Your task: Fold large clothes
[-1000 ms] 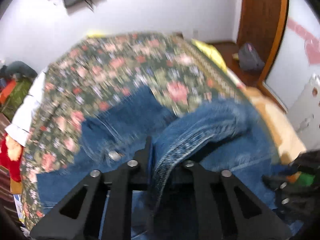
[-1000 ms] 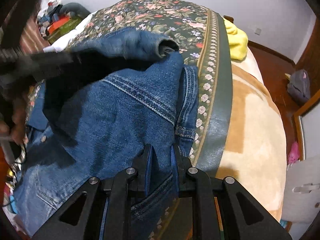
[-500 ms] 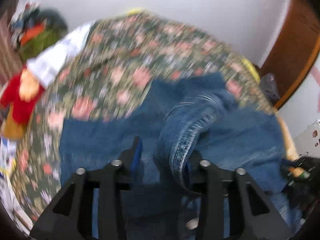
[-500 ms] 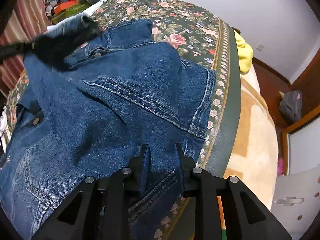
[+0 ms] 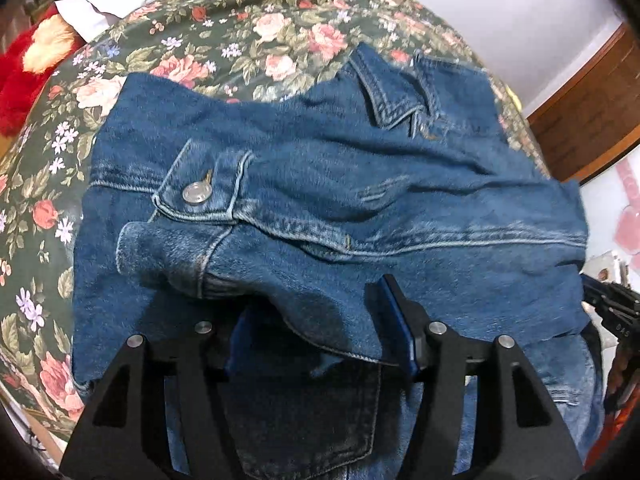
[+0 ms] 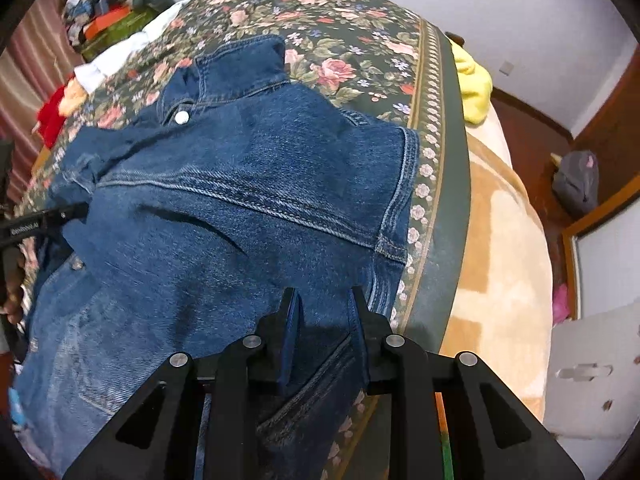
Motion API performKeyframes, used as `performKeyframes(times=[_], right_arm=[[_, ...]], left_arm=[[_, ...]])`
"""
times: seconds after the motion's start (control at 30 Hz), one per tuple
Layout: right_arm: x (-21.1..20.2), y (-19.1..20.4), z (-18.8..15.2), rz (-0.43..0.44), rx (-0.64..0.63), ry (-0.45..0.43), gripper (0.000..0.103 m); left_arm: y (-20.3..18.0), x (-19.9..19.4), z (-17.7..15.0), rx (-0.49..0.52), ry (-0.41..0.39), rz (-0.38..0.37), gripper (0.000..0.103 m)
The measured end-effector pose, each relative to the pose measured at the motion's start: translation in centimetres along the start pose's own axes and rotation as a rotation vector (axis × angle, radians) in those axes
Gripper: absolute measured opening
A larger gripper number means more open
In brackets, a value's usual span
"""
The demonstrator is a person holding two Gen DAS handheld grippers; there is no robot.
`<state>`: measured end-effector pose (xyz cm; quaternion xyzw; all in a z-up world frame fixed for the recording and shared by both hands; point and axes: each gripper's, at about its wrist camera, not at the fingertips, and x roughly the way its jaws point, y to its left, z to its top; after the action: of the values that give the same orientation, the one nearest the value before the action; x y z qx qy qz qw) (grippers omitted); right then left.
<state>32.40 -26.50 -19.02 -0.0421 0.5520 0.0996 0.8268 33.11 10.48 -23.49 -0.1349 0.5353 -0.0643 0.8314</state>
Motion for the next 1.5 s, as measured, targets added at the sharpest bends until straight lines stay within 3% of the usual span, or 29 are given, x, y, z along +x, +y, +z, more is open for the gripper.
performKeyframes(times=[0.23, 0.37, 0.47, 0.63, 0.7, 0.77, 0.83, 0.93, 1.07, 1.17, 1.3, 1.5], right_arm=[[-2.4, -1.8, 0.8, -0.010, 0.059, -0.069, 0.021], [-3.0, -2.5, 1.6, -0.023, 0.074, -0.098, 0.021], [-2.5, -2.8, 1.9, -0.019, 0.086, -0.097, 0.021], [-0.1, -2.4, 2.6, -0.004, 0.082, -0.055, 0.021], [1.0, -2.0, 3.0, -0.002, 0.067, -0.037, 0.021], [2.2, -1.5, 3.2, -0.015, 0.047, -0.014, 0.021], [3.2, -1.2, 3.2, -0.026, 0.030, -0.002, 0.021], [3.8, -0.4, 3.2, -0.073, -0.031, -0.006, 0.021], [3.6, 0.8, 2.9, -0.148, -0.113, -0.010, 0.021], [2.5, 1.5, 2.9, -0.158, -0.134, -0.039, 0.021], [1.2, 1.4, 3.3, -0.131, -0.105, -0.081, 0.021], [3.8, 1.5, 3.3, -0.137, -0.106, -0.021, 0.025]], left_arm=[[1.7, -2.4, 1.1, -0.047, -0.092, -0.072, 0.059], [3.4, -1.6, 1.8, -0.117, -0.059, -0.132, 0.059], [4.1, -0.5, 2.1, -0.147, -0.046, -0.084, 0.059], [5.5, 1.6, 2.6, -0.230, -0.021, -0.095, 0.060], [5.0, 1.7, 3.1, -0.217, -0.045, -0.050, 0.059], [4.0, 1.4, 3.6, -0.172, -0.083, 0.053, 0.041], [2.8, 0.9, 4.0, -0.099, -0.125, 0.139, 0.034], [0.2, -1.5, 4.3, 0.040, -0.254, 0.262, 0.032], [-1.1, -6.2, 4.7, 0.104, -0.431, 0.296, 0.032], [-0.5, -9.4, 4.7, 0.108, -0.513, 0.286, 0.032], [1.0, -8.6, 4.4, 0.144, -0.466, 0.324, 0.032], [5.4, -2.3, 2.9, 0.058, -0.246, 0.294, 0.035]])
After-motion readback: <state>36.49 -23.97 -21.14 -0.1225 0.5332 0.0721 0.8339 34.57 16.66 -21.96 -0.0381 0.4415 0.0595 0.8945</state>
